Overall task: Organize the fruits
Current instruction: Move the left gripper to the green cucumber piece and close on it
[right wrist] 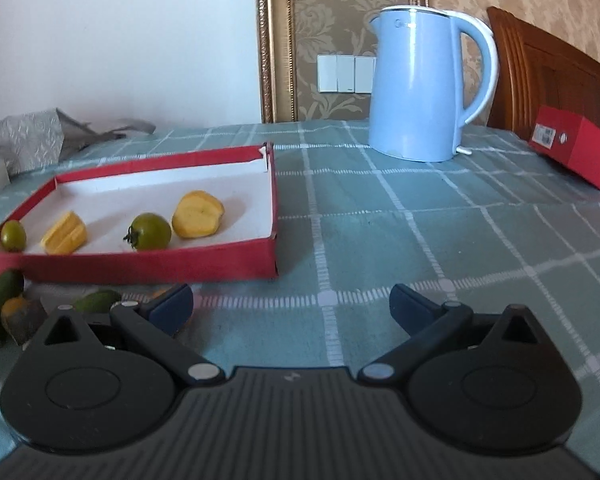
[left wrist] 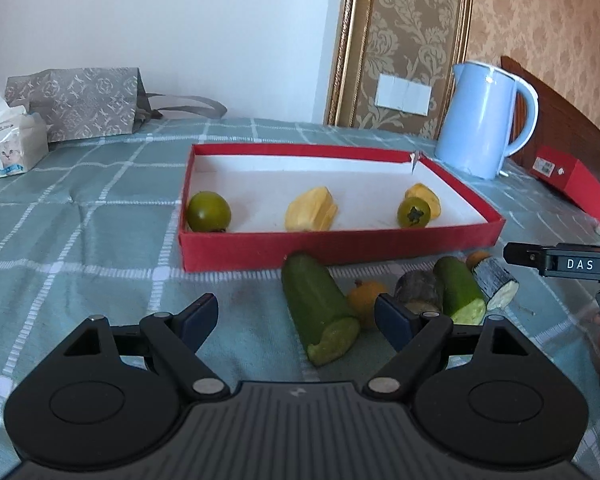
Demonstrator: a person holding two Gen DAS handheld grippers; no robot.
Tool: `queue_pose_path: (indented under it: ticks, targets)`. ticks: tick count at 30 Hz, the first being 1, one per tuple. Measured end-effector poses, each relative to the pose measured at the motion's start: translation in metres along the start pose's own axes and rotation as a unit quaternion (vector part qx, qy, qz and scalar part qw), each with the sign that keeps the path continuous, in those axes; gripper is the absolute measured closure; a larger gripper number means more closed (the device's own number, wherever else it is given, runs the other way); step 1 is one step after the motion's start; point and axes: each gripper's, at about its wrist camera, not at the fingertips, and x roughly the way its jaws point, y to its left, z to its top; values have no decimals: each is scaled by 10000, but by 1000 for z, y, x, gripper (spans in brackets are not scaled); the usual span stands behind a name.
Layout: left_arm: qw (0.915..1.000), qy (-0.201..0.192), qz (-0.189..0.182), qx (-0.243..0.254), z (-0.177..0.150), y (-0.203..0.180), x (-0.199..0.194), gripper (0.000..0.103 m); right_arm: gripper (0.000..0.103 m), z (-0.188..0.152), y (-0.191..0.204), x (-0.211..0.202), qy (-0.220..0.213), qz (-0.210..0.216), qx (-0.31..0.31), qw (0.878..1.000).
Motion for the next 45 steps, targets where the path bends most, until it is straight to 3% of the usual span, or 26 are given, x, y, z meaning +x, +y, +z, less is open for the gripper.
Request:
queue_pose_path:
  ticks: [7, 13, 23, 28, 32, 38, 40, 42, 45]
  targets:
    - [9998, 164, -57, -54, -3, -1, 4, 17, 0, -1, -16, -5, 52, -8, 383, 9993]
    - [9997, 161, 159, -136, -5, 5, 0, 17, 0, -1, -21, -6, 12, 47, 496, 9988]
    - [9968, 290, 736, 124, -2, -11, 9, 16, 0, -1, -15, -5, 58, 24, 383, 9992]
    - [9951, 326, 922, 162, 4, -15, 18, 17, 0, -1, -5, -12, -230, -215, 116, 9994]
    - [9943, 313, 1007, 168, 6, -19, 22, 18, 0, 1, 3, -20, -383, 27, -147, 9992]
    - [9960, 249, 836, 203, 6, -21, 20, 38, 0, 3, 1, -16, -267, -3, -94, 9996]
    - [9968, 211, 731, 235, 6, -22, 18, 56, 0, 2, -2, -14, -170, 131, -9, 9998]
    - [9974, 169, 670, 181, 6, -20, 17, 68, 0, 1, -4, -13, -133, 292, 75, 9995]
    - [9988, 133, 461, 14, 6, -15, 16, 71, 0, 0, -5, -13, -114, 308, 66, 9994]
